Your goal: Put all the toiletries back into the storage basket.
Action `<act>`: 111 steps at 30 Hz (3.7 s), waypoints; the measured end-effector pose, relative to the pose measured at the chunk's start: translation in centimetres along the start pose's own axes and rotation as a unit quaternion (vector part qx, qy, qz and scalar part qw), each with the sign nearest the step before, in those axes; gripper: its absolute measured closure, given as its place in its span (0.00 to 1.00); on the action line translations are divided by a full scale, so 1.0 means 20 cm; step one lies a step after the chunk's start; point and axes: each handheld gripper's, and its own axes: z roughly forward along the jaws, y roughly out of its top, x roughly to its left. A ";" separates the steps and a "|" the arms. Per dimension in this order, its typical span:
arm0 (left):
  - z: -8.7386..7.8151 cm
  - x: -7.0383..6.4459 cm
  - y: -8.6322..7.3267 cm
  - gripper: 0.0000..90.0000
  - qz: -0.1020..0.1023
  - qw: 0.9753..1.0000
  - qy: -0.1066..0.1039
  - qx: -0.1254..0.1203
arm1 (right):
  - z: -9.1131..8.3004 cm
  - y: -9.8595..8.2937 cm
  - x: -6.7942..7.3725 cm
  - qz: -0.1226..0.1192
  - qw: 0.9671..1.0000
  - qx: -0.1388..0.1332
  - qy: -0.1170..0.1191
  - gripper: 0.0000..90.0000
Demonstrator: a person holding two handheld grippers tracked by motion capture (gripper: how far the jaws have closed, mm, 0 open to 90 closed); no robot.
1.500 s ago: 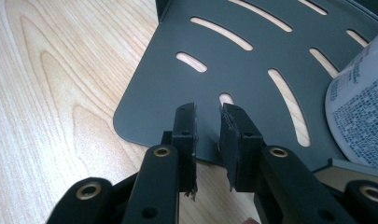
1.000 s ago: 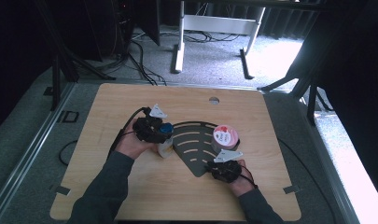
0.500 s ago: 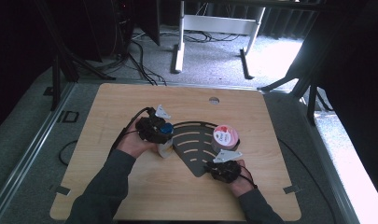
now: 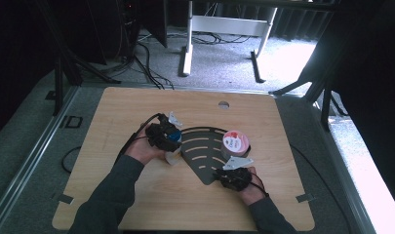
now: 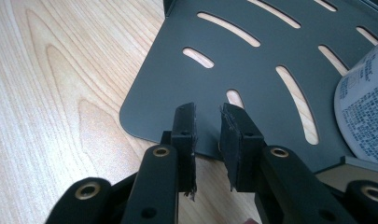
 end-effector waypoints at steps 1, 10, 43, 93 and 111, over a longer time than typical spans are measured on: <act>0.00 0.00 0.00 0.58 0.001 1.000 -0.001 0.001 | 0.00 0.00 0.00 0.000 1.000 0.000 0.000 0.84; -0.02 -0.01 -0.01 0.59 0.010 1.000 -0.006 0.015 | 0.00 0.00 0.00 0.001 1.000 0.000 0.000 0.84; 0.09 0.00 0.04 0.59 0.042 0.992 -0.009 0.118 | 0.00 0.00 -0.01 0.003 1.000 0.001 0.006 0.83; 0.08 -0.16 0.04 0.62 0.081 0.984 -0.059 0.149 | 0.00 0.00 -0.01 0.003 1.000 0.001 0.011 0.83; 0.08 -0.27 0.12 0.62 0.092 0.984 -0.089 0.124 | -0.01 0.00 -0.01 0.005 1.000 0.002 0.010 0.82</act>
